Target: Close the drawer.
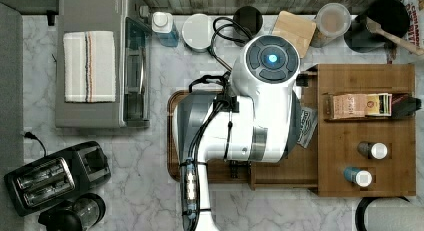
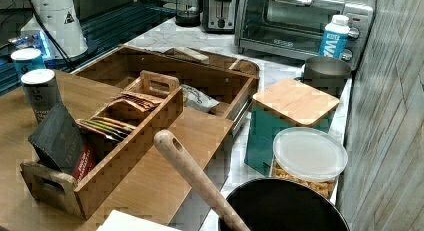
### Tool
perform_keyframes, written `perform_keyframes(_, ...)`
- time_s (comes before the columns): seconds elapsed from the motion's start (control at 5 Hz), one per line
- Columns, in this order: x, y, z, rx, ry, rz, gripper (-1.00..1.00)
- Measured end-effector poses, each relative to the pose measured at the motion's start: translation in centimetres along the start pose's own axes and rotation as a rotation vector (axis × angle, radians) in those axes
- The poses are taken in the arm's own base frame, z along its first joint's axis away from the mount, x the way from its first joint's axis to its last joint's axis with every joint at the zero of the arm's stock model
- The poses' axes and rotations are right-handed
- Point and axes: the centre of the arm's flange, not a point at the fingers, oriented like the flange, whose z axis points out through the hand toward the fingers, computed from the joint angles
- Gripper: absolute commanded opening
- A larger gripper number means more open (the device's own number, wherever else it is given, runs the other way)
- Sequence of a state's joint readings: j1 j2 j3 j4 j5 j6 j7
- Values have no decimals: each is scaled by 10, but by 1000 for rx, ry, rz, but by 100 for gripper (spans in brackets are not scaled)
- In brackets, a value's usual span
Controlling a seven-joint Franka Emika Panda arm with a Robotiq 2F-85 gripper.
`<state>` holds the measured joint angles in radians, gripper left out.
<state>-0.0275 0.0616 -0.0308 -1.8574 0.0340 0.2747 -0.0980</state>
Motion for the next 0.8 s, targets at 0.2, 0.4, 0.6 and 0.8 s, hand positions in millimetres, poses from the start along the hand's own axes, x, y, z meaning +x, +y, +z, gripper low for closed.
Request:
perform_keyframes(0.2,1,1,2,2,1,2,-100)
perform_keyframes(0.4,3,2,7,-4,-6,7,-100)
perform_keyframes(0.6,3,3,18,-6,-8,-11,-100)
perform_keyframes(0.8,0,2,34,-7,-8,-57,-100)
